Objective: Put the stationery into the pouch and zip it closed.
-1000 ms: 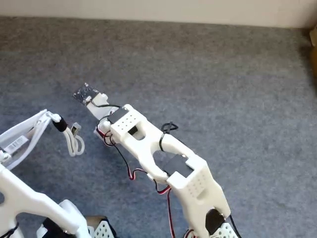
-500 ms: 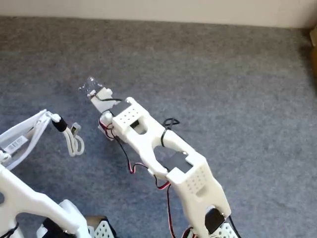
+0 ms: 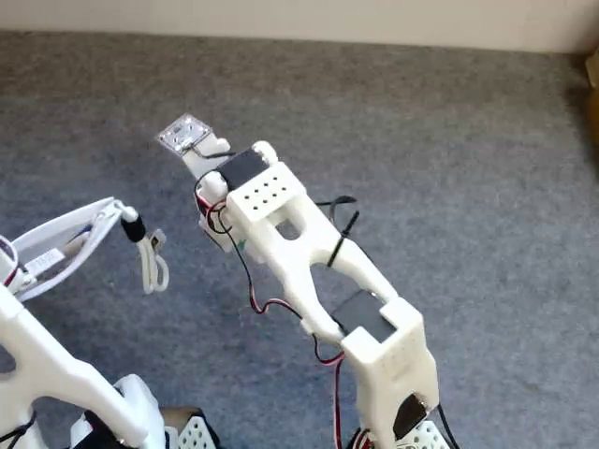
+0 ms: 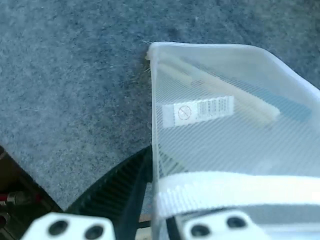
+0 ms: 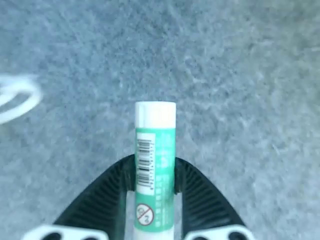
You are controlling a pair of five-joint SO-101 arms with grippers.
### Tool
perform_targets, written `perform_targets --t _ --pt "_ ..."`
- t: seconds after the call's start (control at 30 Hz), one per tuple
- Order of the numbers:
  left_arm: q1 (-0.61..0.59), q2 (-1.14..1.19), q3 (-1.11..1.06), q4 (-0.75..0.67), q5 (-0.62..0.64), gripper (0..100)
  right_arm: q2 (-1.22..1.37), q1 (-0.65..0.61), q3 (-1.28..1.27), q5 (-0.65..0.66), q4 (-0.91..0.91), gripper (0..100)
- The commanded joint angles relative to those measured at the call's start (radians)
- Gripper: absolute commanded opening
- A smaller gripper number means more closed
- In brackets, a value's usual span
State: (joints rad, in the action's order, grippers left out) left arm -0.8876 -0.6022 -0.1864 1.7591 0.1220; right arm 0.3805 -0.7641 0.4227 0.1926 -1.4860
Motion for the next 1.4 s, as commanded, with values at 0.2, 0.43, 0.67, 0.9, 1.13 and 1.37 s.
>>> perform_targets --t 0.2,0.43,0.67,0.9,1.13,1.37 --pt "0.252 -0.004 0.147 0.006 0.043 1 -0.312 0.11 0.061 -0.002 -0.148 0.5" --pt "0.513 0.002 0.22 0.006 0.107 1 -0.453 0.119 0.059 -0.002 -0.257 0.5" --pt "0.694 0.004 0.229 0.006 0.115 1 -0.651 0.137 -0.001 -0.009 -0.277 0.5" --pt "0.713 0.004 0.197 0.005 0.158 1 -0.966 0.136 -0.058 -0.212 -0.228 0.5" --pt "0.708 0.004 0.16 0.005 0.158 1 -1.155 0.136 -0.062 -0.353 -0.087 0.5" --pt "0.708 0.004 0.151 0.005 0.158 1 -1.239 0.136 -0.062 -0.442 0.045 0.5"
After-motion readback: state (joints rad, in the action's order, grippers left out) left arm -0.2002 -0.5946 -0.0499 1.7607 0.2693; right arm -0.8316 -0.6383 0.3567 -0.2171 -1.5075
